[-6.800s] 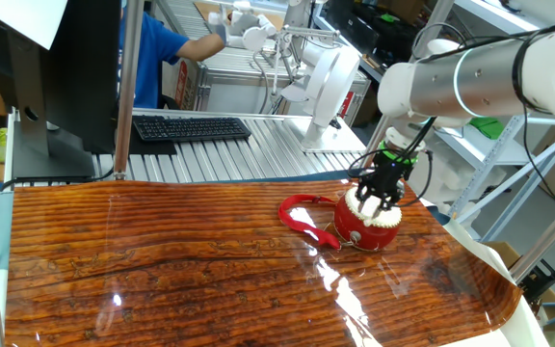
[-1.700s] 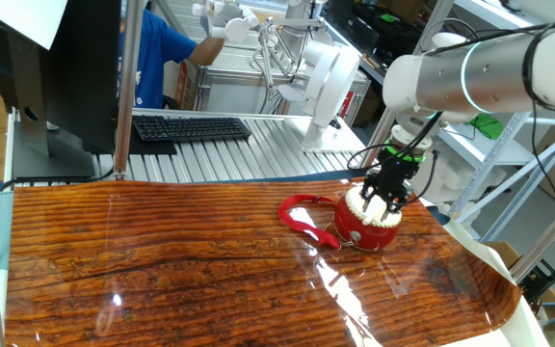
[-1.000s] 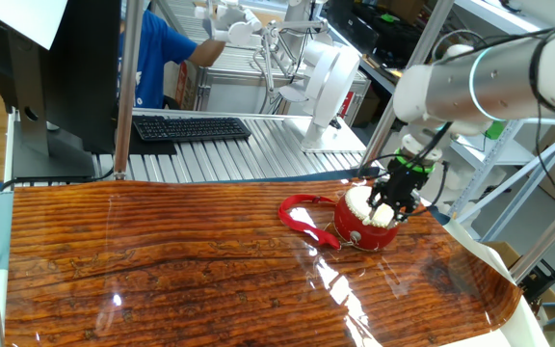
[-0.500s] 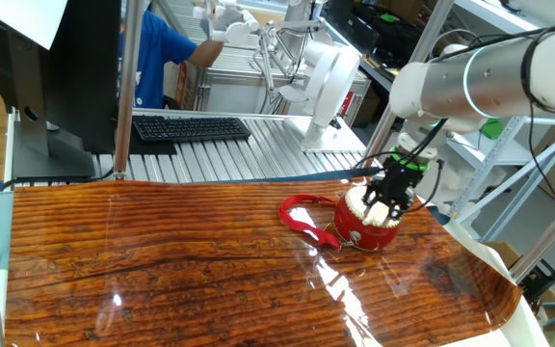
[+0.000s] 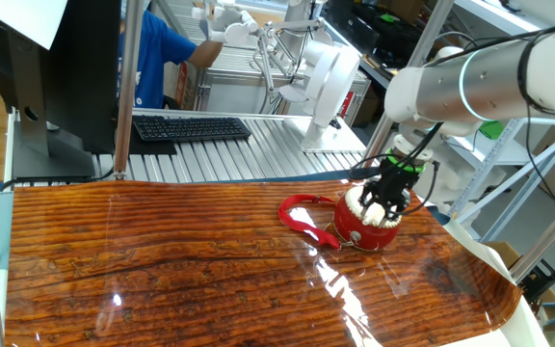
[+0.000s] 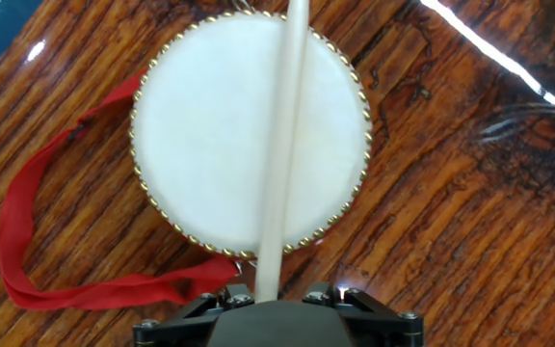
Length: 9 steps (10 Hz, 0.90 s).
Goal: Play the drum
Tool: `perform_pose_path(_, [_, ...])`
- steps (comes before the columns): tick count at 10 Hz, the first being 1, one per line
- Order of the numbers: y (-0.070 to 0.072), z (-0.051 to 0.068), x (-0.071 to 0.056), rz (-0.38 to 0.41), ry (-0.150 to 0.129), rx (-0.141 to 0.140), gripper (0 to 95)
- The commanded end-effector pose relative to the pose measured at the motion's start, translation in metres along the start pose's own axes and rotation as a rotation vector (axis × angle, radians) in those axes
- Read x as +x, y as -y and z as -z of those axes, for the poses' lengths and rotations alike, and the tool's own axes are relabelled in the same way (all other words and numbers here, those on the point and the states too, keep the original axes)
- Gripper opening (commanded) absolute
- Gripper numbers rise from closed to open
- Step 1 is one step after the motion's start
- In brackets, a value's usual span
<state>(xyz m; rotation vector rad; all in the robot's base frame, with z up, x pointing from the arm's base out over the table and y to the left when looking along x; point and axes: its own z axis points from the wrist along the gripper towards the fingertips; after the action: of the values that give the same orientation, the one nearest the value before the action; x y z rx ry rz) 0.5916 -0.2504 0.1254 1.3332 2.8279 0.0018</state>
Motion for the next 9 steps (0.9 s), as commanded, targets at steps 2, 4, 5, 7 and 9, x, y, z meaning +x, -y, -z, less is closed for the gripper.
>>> perform_pose_path(2, [-0.0034, -0.0033, -0.0009, 0.0, -0.001, -0.001, 38.0])
perform_pose_path(4, [-0.006, -0.0056, -0.0008, -0.001, -0.001, -0.002, 38.0])
perform_pose_path(5, [-0.0069, -0.0065, -0.0007, 0.0, -0.001, -0.002, 38.0])
perform_pose_path(7, [-0.009, -0.0083, -0.0005, 0.002, -0.002, -0.003, 19.0])
perform_pose_path(9, [-0.0099, -0.0092, -0.0004, 0.004, -0.002, -0.003, 19.0])
